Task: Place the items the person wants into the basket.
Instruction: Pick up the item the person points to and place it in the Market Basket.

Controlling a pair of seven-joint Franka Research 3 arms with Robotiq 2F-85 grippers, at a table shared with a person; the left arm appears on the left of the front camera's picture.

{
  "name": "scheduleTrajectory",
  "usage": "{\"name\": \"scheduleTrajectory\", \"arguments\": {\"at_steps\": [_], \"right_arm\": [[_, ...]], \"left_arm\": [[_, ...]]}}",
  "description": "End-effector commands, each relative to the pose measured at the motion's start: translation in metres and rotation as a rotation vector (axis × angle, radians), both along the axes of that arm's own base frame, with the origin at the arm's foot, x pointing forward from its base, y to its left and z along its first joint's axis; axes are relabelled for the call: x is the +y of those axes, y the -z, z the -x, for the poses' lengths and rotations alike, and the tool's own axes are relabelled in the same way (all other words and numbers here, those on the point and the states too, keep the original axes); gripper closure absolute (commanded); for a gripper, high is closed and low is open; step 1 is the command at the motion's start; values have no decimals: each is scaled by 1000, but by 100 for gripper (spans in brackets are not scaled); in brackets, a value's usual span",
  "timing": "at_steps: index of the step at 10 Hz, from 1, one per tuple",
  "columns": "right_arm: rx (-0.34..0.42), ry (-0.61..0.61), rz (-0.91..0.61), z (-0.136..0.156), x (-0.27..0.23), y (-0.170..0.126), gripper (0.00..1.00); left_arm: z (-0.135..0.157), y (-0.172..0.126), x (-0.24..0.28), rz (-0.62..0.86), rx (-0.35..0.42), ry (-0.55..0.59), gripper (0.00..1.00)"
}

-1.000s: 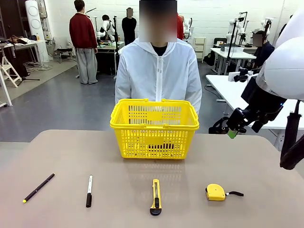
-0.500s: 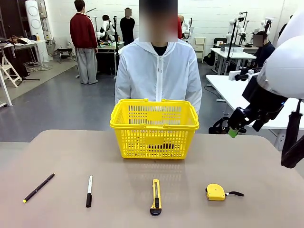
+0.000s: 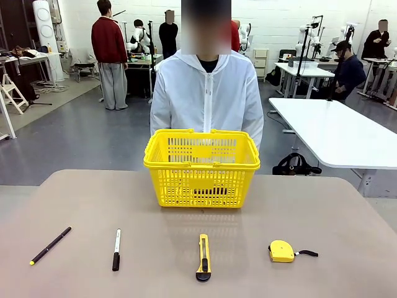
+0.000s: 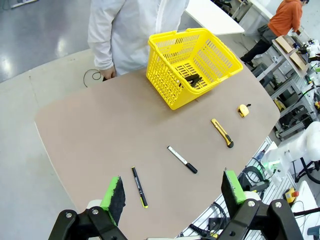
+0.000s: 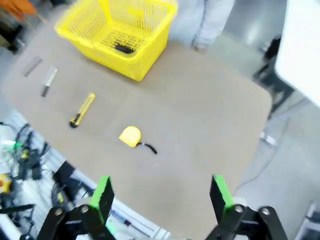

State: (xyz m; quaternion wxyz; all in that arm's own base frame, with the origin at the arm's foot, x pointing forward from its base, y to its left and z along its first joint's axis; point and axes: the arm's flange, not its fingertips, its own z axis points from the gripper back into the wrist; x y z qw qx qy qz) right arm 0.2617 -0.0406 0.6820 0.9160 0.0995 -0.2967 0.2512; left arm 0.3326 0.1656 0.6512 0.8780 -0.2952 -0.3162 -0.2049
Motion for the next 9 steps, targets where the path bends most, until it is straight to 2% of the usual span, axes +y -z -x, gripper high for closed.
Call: {"name": "scheduleTrajectory", "arguments": {"at_steps": [1, 3, 5, 6, 7, 9], "right_arm": [[-100, -32, -99, 9, -21, 12, 0], [-130, 8, -164, 18, -48, 35, 0], [-175, 7, -181, 39, -51, 42, 0], [-178, 24, -180, 43, -48, 42, 0], [-130, 29, -161, 29, -58, 34, 0], [-130, 29, -161, 29, -58, 34, 0]], "left_arm": [[1, 0, 1, 13, -16, 17, 0], [1, 0, 1, 13, -16, 17, 0], [1, 0, 1, 13, -16, 17, 0], [1, 0, 1, 13, -16, 17, 0], [1, 0, 1, 13, -16, 17, 0], [1, 0, 1, 13, -16, 17, 0]]}}
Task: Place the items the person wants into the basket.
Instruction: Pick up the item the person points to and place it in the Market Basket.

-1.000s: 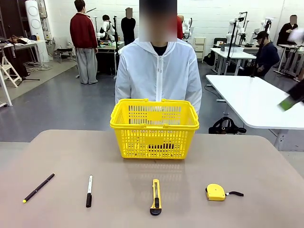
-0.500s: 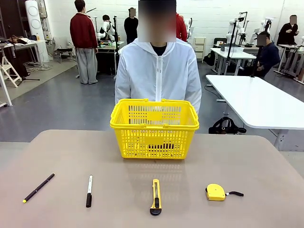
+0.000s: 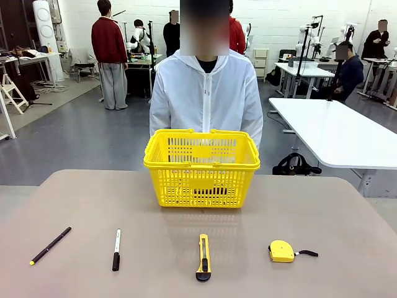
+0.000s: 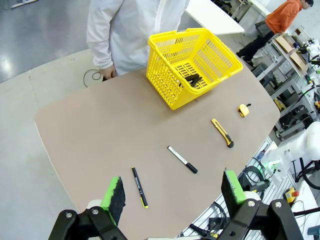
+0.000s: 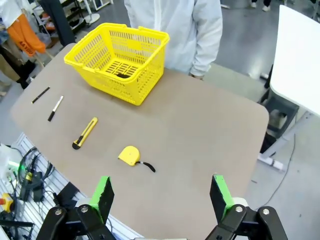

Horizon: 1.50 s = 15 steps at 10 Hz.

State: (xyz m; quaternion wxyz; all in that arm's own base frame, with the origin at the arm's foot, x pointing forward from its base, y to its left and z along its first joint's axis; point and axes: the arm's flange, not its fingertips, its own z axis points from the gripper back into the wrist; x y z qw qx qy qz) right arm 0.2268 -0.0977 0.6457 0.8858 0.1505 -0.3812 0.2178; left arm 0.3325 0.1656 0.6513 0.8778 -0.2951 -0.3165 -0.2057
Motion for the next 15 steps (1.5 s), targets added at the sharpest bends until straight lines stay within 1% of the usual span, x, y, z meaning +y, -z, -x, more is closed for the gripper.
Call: {"name": "scheduleTrajectory", "arguments": {"at_steps": [1, 15], "right_arm": [[10, -5, 1, -6, -1, -3, 0], [10, -5, 1, -6, -1, -3, 0]], "left_arm": [[1, 0, 1, 13, -15, 15, 0], [1, 0, 1, 13, -15, 15, 0]]}}
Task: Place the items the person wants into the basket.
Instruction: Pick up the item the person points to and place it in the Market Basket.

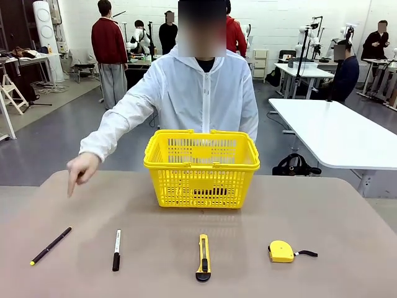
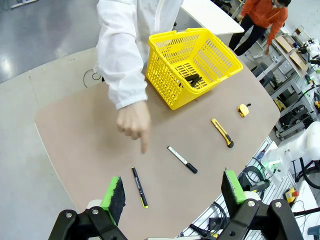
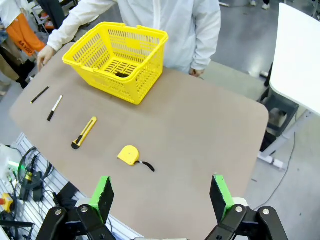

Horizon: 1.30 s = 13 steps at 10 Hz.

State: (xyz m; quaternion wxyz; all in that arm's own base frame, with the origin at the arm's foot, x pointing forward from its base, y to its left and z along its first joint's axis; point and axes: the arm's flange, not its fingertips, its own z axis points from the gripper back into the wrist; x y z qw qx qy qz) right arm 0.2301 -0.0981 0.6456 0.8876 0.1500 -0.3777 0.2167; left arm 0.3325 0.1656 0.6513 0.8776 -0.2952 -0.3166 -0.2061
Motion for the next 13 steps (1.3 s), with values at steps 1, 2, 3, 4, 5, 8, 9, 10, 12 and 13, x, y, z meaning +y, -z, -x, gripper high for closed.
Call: {"name": "scheduleTrajectory", "arguments": {"at_steps": [1, 2, 3, 4, 5, 8, 9, 10, 12, 13], "right_arm": [[2, -7, -1, -2, 0, -3, 0], [2, -7, -1, -2, 0, -3, 0], [2, -7, -1, -2, 0, -3, 0], [2, -7, -1, -2, 0, -3, 0], [2, -7, -1, -2, 0, -3, 0], [2, -7, -1, -2, 0, -3, 0], [2, -7, -1, -2, 0, -3, 0], [2, -7, -1, -2, 0, -3, 0], [2, -7, -1, -2, 0, -3, 0], [2, -7, -1, -2, 0, -3, 0]], "left_arm": [[1, 0, 1, 13, -15, 15, 0], [1, 0, 1, 13, -15, 15, 0], [1, 0, 1, 13, -15, 15, 0], [1, 0, 1, 13, -15, 15, 0], [1, 0, 1, 13, -15, 15, 0], [-13, 7, -19, -118, 114, -39, 0], [-35, 12, -43, -248, 191, -59, 0], [-46, 23, -71, -344, 273, -61, 0], [-60, 71, -127, -534, 406, -66, 0], [-66, 101, -143, -595, 422, -50, 0]]}}
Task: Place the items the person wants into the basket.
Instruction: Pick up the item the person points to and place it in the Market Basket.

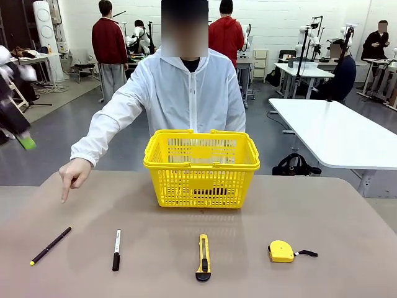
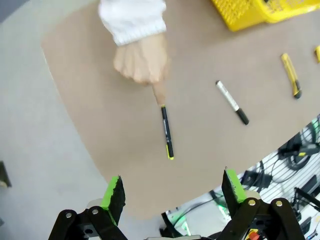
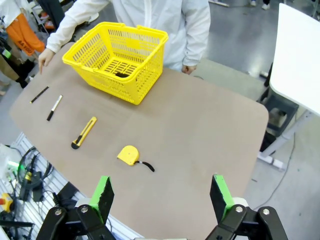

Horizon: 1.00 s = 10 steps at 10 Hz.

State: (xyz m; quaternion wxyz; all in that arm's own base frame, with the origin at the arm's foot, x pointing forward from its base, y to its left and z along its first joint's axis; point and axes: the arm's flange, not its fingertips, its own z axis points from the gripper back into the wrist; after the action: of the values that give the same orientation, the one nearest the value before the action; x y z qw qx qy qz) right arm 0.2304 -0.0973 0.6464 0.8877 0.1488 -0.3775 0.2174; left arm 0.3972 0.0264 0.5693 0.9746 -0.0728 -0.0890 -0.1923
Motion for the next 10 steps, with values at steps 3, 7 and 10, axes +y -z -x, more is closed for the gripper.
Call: {"name": "scheduleTrajectory", "arguments": {"at_steps": [3, 7, 10], "right_arm": [[3, -7, -4, -2, -1, -2, 0], [3, -7, -4, -2, -1, -2, 0], [3, -7, -4, -2, -1, -2, 0]], "left_arm": [[11, 88, -32, -169, 33, 35, 0], [14, 103, -39, -148, 60, 62, 0], [14, 103, -39, -148, 60, 62, 0]]}}
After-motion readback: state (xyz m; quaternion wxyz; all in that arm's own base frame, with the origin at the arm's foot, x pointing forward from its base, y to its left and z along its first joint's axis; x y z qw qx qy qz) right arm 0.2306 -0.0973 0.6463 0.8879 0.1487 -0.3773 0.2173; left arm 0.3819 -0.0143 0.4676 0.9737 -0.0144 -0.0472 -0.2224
